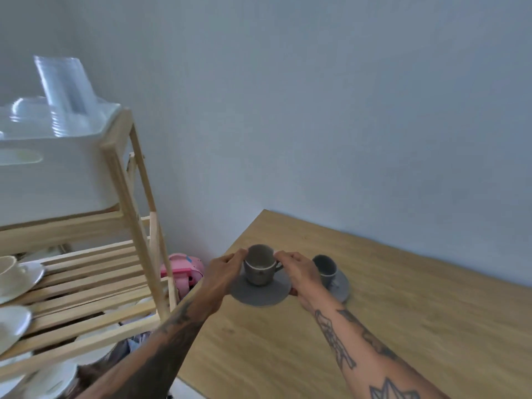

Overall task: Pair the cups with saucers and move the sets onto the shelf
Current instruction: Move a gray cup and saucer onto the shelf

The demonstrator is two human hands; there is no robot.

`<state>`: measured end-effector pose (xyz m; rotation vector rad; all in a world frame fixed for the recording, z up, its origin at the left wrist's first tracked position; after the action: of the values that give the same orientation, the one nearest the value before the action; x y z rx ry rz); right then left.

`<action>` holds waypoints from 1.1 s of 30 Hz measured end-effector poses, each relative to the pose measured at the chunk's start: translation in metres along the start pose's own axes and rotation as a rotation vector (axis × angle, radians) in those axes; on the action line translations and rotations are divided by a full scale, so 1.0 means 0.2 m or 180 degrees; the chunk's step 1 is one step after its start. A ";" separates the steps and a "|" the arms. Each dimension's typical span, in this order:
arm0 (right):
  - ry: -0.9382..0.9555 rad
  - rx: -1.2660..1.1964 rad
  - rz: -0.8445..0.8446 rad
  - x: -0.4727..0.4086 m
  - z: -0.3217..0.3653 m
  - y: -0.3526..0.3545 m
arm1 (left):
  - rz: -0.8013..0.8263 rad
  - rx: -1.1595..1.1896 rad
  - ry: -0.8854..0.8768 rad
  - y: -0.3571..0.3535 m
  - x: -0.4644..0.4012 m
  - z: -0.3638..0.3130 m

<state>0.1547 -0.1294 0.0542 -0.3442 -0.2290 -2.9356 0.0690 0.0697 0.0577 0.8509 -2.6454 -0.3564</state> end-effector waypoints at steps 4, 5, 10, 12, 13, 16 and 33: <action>0.0143 0.0016 0.0227 0.23 0.12 -0.12 | -0.0142 0.0072 -0.0063 0.24 0.24 -0.02; 0.0196 -0.0008 0.0298 0.29 0.15 -0.16 | -0.0185 0.0126 -0.0077 0.31 0.29 -0.02; 0.0307 0.0042 0.0772 0.54 0.25 -0.48 | -0.0598 0.0274 -0.0021 0.71 0.53 0.04; 0.0270 0.0051 0.0951 0.64 0.26 -0.61 | -0.0734 0.0325 0.0057 0.86 0.59 0.11; 0.0270 0.0067 0.1035 0.69 0.26 -0.68 | -0.0810 0.0349 0.0102 0.94 0.62 0.14; 0.0278 0.0159 0.1274 0.79 0.23 -0.87 | -0.0925 0.0384 0.0268 1.13 0.68 0.25; 0.0236 0.0398 0.1350 0.41 -0.17 -2.02 | -0.1438 0.0753 0.0633 1.73 -0.17 1.07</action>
<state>-0.0078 0.2446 -0.0110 -0.2311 -0.2878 -2.4977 -0.1674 0.3916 -0.0293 1.4826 -2.3233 -0.0571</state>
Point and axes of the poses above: each hand's wrist, its own x-axis away from the middle knuckle, its own y-axis out of the back of the hand, z = x × y, the point moved 10 cm from there along -x, towards the middle knuckle, and after that the axes turned 4 degrees about -x, right-handed, at the moved point
